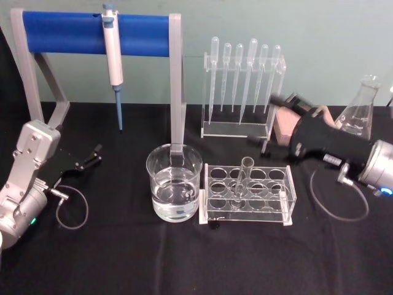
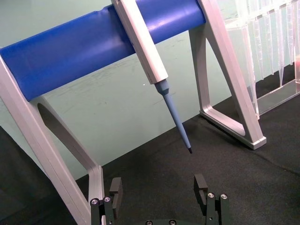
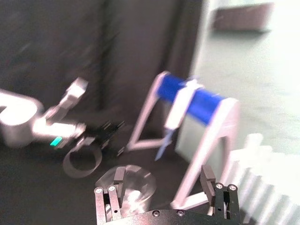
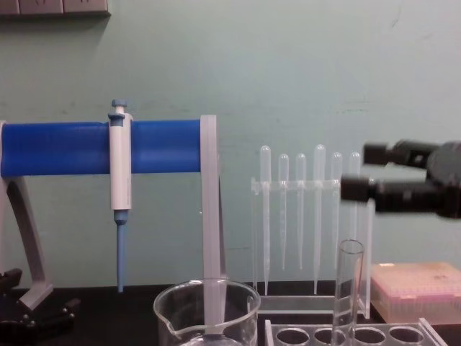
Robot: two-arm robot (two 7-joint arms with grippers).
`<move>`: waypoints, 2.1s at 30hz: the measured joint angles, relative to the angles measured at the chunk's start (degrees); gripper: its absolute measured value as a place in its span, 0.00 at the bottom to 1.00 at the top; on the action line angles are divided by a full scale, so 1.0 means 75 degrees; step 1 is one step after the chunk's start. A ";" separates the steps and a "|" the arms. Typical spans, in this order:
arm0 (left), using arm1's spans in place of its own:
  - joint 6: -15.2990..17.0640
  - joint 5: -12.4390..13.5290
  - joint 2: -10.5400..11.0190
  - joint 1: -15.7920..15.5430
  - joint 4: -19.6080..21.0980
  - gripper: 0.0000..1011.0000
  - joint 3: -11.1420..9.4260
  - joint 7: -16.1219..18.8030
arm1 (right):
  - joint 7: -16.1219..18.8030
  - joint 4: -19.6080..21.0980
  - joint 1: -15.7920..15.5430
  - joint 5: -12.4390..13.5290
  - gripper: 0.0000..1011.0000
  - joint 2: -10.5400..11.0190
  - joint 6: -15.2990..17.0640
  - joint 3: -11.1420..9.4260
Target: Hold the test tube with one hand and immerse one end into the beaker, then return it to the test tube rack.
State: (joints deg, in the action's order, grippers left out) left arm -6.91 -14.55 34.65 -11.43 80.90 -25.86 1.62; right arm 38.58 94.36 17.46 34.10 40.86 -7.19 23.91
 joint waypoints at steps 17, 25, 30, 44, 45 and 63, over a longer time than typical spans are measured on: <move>0.0000 0.0000 0.0000 0.0000 0.0000 0.99 0.0001 0.0000 | -0.4488 0.0795 -0.1906 -0.1531 0.99 -0.1298 0.0690 -0.0974; 0.0000 0.0000 0.0000 0.0000 0.0000 0.99 0.0000 0.0000 | -0.4689 0.0709 -0.2053 -0.1650 0.99 -0.1552 0.0951 -0.1060; 0.0000 0.0000 0.0000 0.0000 0.0000 0.99 0.0000 0.0000 | -0.4620 0.0696 -0.2067 -0.1679 0.99 -0.1567 0.0988 -0.1088; 0.0000 0.0001 0.0000 0.0000 0.0000 0.99 0.0000 0.0000 | -0.4629 0.0697 -0.2066 -0.1677 0.99 -0.1562 0.0981 -0.1080; 0.0000 0.0000 0.0000 0.0000 0.0000 0.99 0.0001 0.0000 | -0.4630 0.0697 -0.2066 -0.1677 0.99 -0.1562 0.0981 -0.1079; 0.0000 0.0001 0.0000 0.0000 0.0000 0.99 0.0000 0.0000 | -0.4645 0.0706 -0.2066 -0.1671 0.99 -0.1561 0.0971 -0.1072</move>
State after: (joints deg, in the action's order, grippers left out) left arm -6.91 -14.55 34.65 -11.43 80.90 -25.86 1.62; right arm 3.75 99.66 1.96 21.57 29.15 0.10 15.87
